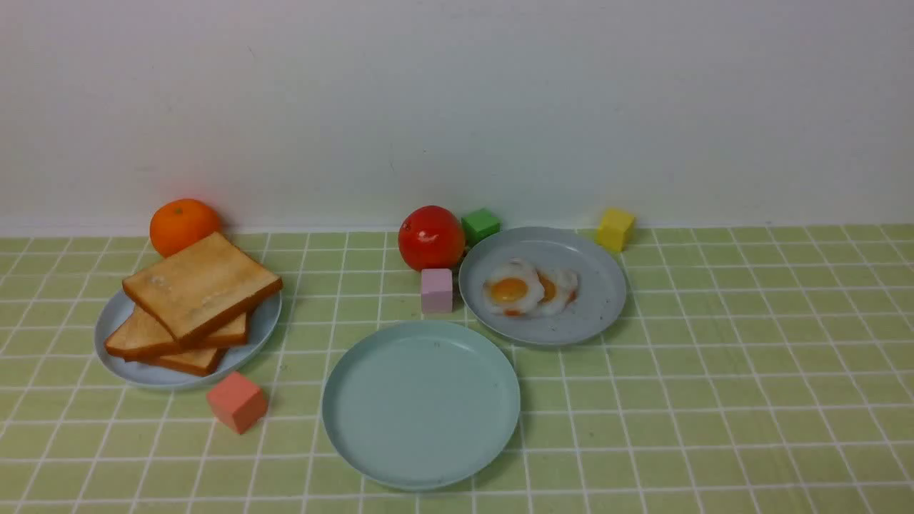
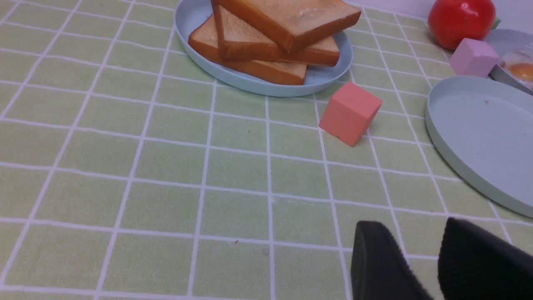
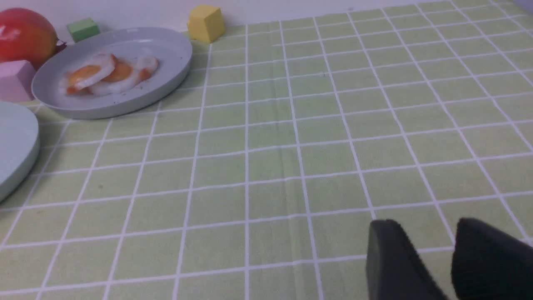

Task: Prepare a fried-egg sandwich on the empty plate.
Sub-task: Use the left arm to grab a slice of bread

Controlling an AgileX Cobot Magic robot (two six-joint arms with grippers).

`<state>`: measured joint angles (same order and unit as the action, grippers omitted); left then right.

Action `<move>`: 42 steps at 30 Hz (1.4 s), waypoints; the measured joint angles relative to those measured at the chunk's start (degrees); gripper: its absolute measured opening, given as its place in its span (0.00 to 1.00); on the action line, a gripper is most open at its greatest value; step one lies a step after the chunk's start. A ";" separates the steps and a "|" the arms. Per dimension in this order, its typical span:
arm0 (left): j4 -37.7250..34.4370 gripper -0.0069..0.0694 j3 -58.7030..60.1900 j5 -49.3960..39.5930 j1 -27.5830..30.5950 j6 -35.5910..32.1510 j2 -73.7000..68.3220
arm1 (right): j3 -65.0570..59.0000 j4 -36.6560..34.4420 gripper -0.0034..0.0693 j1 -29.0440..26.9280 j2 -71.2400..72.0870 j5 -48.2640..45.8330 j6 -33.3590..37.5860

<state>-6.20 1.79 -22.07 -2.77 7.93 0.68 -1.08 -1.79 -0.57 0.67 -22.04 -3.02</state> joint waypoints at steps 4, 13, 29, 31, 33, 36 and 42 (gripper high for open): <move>0.00 0.40 0.00 0.00 0.00 0.00 0.00 | 0.00 0.00 0.38 0.00 0.00 0.00 0.00; -3.34 0.40 0.00 5.57 0.00 1.99 0.00 | 0.00 0.00 0.38 0.00 0.00 0.00 0.00; -24.24 0.37 -4.14 15.54 0.00 11.90 -0.08 | 0.00 0.00 0.38 0.00 0.00 0.00 0.00; -23.74 0.30 -7.80 11.81 0.00 9.78 -2.00 | 0.00 0.00 0.38 0.00 0.00 0.00 0.00; -23.27 0.21 -13.38 5.59 0.00 5.54 -7.05 | 0.00 0.00 0.38 0.00 0.00 0.00 0.00; -22.62 0.11 -20.80 -3.04 -0.41 -3.18 -15.75 | 0.00 0.00 0.38 0.00 0.00 0.12 0.00; -19.62 0.07 -37.55 -23.41 -7.07 -13.37 -33.42 | -0.43 -12.68 0.38 0.00 0.00 4.94 -7.61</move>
<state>-25.82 -35.76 -45.48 -9.84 -5.44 -32.74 -1.51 -14.48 -0.57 0.67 -17.09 -10.63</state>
